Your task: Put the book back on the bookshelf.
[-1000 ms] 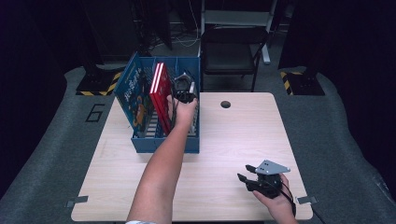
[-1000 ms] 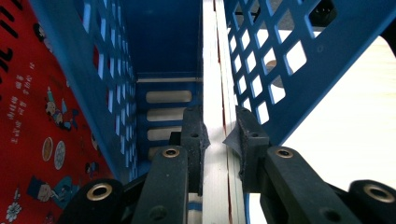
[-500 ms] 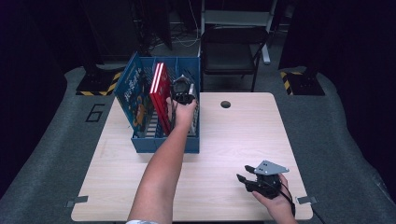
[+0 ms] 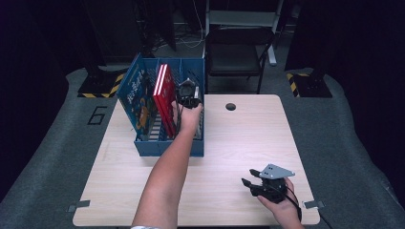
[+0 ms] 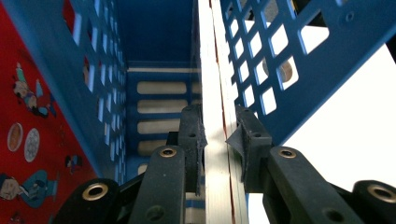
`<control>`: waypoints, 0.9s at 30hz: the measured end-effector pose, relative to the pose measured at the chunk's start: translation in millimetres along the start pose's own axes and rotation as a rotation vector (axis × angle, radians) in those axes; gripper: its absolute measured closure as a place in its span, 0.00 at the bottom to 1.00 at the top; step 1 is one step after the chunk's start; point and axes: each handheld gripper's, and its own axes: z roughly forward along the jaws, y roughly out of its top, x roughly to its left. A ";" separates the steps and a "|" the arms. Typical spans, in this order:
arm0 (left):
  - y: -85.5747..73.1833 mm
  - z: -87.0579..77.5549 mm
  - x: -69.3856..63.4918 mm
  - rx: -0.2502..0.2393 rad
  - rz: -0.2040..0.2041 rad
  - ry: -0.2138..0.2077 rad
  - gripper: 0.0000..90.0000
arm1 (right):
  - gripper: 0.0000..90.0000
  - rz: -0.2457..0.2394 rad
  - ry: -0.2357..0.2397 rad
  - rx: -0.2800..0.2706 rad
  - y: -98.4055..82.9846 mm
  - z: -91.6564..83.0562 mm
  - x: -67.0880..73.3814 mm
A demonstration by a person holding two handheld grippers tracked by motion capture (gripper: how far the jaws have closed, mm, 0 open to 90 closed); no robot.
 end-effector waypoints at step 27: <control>-14.5 -24.3 6.1 0.035 0.024 -0.122 0.76 | 0.56 -0.008 -0.002 -0.001 1.9 1.2 2.0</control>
